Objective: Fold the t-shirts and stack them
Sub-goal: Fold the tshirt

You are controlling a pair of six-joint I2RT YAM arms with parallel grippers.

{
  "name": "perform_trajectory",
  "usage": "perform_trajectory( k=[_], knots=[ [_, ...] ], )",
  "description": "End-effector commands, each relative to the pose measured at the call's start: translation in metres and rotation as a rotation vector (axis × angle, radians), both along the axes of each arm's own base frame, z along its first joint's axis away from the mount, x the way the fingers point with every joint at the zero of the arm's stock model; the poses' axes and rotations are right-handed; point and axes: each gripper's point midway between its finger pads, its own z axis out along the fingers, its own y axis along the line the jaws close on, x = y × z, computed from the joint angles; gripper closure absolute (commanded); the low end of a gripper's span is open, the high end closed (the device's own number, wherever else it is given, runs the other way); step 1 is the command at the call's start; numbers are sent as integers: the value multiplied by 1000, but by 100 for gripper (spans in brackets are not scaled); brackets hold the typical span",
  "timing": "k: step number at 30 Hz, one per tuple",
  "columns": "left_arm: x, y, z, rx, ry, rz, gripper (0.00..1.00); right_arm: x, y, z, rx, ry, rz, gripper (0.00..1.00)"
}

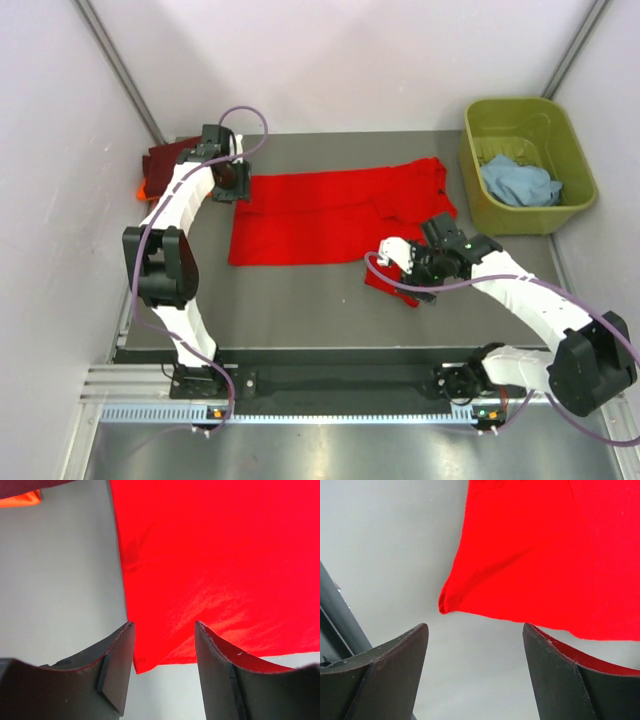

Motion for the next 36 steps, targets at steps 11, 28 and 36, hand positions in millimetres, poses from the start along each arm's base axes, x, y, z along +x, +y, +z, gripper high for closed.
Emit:
perform_trajectory(
  k=[11, 28, 36],
  knots=[
    [2, -6, 9, -43, -27, 15, 45, -29, 18, -26, -55, 54, 155, 25],
    [4, -8, 7, -67, -20, 19, 45, -14, 14, -56, -162, 2, 163, 28],
    [-16, 19, -8, -75, 61, 105, 45, -13, 2, -68, -229, 6, 186, 55]
  ],
)
